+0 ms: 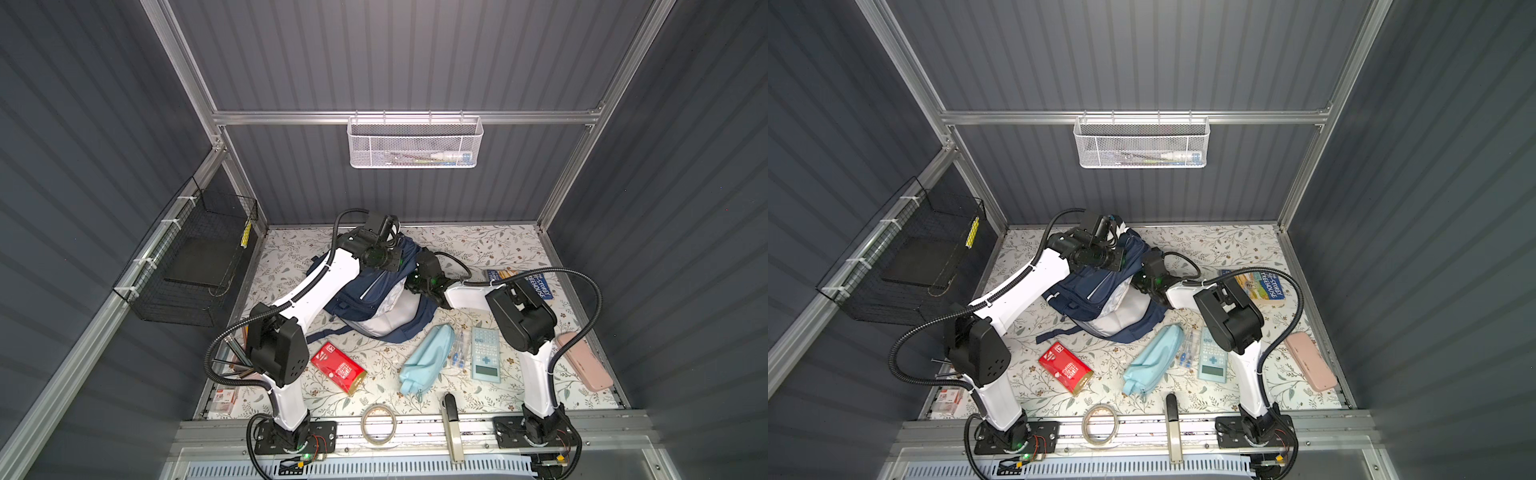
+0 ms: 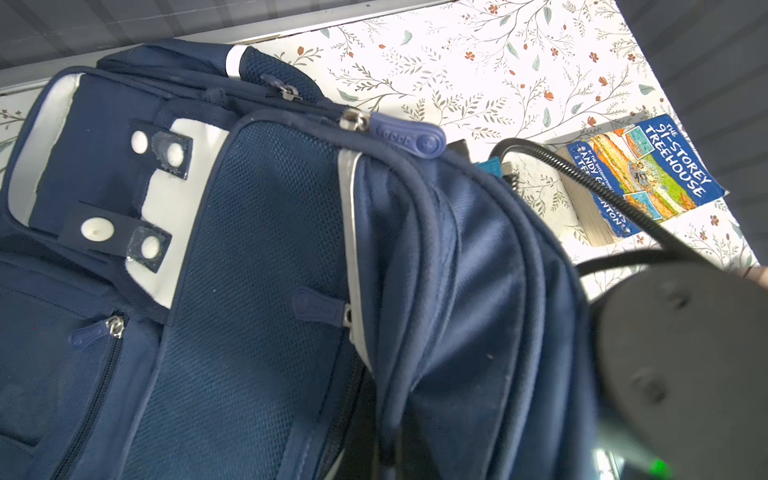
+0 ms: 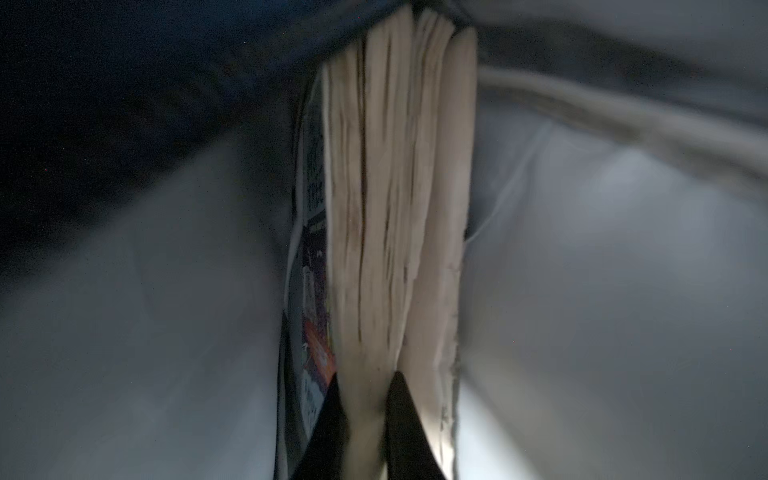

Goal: Pack books, pencil case, and school supplies into a backpack
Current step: Place the book in the student bag.

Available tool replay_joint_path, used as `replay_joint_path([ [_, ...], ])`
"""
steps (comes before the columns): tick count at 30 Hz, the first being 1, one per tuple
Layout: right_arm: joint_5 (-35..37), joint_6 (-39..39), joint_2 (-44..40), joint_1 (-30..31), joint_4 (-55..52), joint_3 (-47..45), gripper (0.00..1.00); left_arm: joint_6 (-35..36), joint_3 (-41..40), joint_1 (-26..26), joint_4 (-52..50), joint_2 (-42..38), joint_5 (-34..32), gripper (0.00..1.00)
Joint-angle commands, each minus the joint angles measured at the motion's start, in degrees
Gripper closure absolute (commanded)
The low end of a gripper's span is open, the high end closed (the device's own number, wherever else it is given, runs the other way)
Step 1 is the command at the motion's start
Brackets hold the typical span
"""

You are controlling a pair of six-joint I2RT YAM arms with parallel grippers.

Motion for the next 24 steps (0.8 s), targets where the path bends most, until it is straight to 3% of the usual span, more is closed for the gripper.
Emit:
replay_joint_path([
  [1,12.4,1.32,2.68,3.55,5.8,3.88,1.0,-1.67,3.87,-0.67,1.13,-3.17,2.83,1.0],
  [5,13.26,1.38,6.59,4.85,2.77,9.99,1.0,-2.77,2.87,-0.67,1.93,-4.1,3.43,1.0],
  [8,13.14,1.38,8.04,4.65,2.43,10.09,0.9,-2.61,2.05,-0.63,1.91,-4.43,3.07,1.0],
  [16,7.88,1.28,6.69,3.49,6.77,5.48,0.52,-1.97,0.05,-0.54,2.54,-5.66,0.68,1.0],
  [19,0.79,1.15,4.37,1.45,3.31,3.96,0.36,-1.51,-0.19,-0.32,2.43,-5.64,-0.36,1.0],
  [22,-4.41,1.23,-0.23,-0.84,-1.28,-0.02,0.26,-1.65,-2.04,0.27,3.81,-6.36,-0.91,1.0],
  [24,-6.02,-0.75,-5.45,-1.96,-2.86,-4.89,0.12,-1.76,-3.17,0.81,4.81,-6.78,-1.5,1.0],
])
